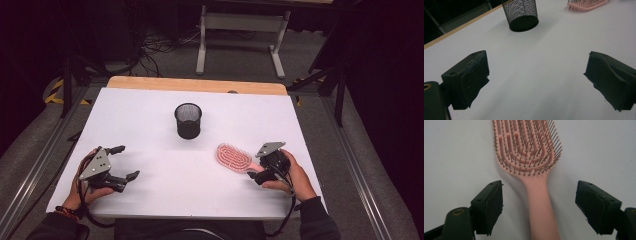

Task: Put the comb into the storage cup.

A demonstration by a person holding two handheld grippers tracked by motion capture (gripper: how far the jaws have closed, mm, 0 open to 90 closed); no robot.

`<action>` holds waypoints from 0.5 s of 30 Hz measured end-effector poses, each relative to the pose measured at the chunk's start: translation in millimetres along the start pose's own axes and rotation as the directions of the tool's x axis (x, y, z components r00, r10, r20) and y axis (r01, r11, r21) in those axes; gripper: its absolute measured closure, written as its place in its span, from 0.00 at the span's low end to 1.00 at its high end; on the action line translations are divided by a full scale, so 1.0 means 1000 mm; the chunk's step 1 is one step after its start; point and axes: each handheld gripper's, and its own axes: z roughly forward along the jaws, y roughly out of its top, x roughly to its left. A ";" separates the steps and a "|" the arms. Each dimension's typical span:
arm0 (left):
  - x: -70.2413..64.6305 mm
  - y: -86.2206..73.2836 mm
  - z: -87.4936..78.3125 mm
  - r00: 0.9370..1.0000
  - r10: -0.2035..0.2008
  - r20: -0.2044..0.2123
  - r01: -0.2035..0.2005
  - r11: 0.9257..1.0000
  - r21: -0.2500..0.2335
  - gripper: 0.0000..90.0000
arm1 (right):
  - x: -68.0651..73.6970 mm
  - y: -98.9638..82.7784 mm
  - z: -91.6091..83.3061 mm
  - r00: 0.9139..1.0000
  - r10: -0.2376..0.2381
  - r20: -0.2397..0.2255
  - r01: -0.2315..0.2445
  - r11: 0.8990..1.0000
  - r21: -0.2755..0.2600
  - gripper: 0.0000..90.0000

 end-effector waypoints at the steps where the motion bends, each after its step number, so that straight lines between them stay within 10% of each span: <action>1: 0.000 0.000 0.000 1.000 0.002 -0.002 -0.002 1.000 0.001 0.06 | -0.001 0.001 0.003 1.000 -0.005 -0.007 0.005 1.000 0.023 0.32; 15: 0.000 0.001 0.001 1.000 -0.011 0.020 0.011 1.000 -0.008 0.06 | -0.011 0.012 0.013 0.994 -0.004 -0.106 0.017 0.993 0.114 0.72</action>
